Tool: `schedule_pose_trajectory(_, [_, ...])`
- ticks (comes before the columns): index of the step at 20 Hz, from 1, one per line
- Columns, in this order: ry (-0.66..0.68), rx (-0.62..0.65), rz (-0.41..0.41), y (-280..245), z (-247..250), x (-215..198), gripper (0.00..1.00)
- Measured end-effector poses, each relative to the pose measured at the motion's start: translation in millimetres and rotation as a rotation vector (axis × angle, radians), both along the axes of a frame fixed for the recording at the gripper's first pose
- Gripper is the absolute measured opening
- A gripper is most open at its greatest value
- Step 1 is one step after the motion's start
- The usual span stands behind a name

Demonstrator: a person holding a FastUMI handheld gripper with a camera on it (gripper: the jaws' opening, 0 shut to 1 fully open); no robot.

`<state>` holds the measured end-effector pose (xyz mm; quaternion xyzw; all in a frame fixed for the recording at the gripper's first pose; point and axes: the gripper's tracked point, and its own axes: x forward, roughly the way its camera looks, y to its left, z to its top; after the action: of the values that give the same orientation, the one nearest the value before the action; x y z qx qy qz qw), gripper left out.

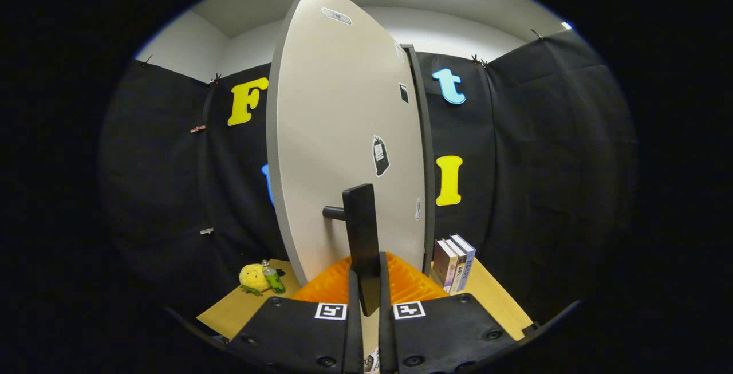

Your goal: Open the shoe cabinet door, grab the shoes and put them into the shoe cabinet, then close the shoe cabinet door.

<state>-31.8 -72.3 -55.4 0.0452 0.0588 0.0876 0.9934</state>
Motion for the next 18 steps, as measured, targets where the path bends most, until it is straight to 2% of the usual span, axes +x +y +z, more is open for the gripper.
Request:
schedule_pose_trajectory(9, [-0.022, 0.04, -0.039, -97, 1, 2, 0.14])
schedule_pose_trajectory(12, [-0.015, 0.066, -0.038, -129, -1, 8, 0.08])
schedule_pose_trajectory(13, [-0.014, 0.072, -0.031, -137, -1, 8, 0.08])
schedule_pose_trajectory(15, [-0.003, 0.091, 0.037, -135, -2, 6, 0.08])
schedule_pose_trajectory(17, [0.022, 0.123, 0.106, -132, -5, 6, 0.11])
schedule_pose_trajectory(18, [0.022, 0.138, 0.112, -134, -5, 7, 0.14])
